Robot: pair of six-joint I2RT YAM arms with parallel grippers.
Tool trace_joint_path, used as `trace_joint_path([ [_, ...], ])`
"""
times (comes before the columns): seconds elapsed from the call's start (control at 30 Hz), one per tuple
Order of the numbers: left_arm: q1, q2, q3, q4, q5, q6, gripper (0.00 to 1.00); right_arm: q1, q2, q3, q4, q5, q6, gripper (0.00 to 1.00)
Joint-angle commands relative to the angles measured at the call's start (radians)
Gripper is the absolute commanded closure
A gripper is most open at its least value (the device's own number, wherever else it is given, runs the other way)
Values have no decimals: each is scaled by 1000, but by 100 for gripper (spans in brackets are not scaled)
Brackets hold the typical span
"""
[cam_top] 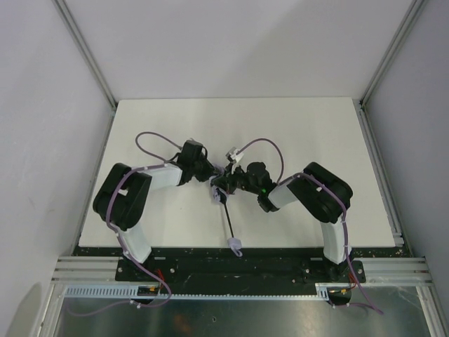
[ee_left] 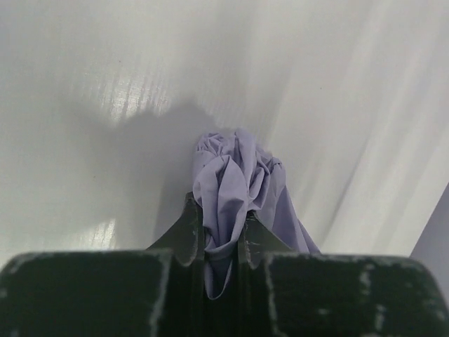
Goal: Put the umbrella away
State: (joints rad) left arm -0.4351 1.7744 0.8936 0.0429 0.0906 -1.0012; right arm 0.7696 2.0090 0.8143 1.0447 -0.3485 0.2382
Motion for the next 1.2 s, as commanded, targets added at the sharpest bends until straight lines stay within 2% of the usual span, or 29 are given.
trace_joint_path([
  [0.0, 1, 23, -36, -335, -165, 94, 99, 19, 2, 31, -190, -17, 2, 100],
  [0.13, -15, -73, -64, -492, -153, 50, 100, 44, -92, 52, -230, -91, 41, 100],
  [0.33, -18, -144, -115, -571, -114, 42, 100, 154, -235, 93, -263, -155, 3, 100],
  [0.53, -33, -164, -114, -607, -145, 67, 100, 236, -181, 236, -358, -113, -99, 100],
  [0.63, -34, -186, -106, -617, -149, 81, 100, 285, -148, 253, -409, 12, -196, 100],
  [0.77, -38, -212, -108, -635, -139, 72, 100, 347, -95, 258, -426, 312, -321, 100],
  [0.93, -44, -229, -126, -654, -122, 43, 100, 384, -24, 283, -438, 573, -421, 100],
  [1.03, -44, -237, -136, -662, -133, 33, 100, 389, -15, 294, -457, 647, -441, 100],
  [1.17, -43, -237, -136, -665, -134, 29, 100, 377, -24, 328, -511, 666, -470, 100],
])
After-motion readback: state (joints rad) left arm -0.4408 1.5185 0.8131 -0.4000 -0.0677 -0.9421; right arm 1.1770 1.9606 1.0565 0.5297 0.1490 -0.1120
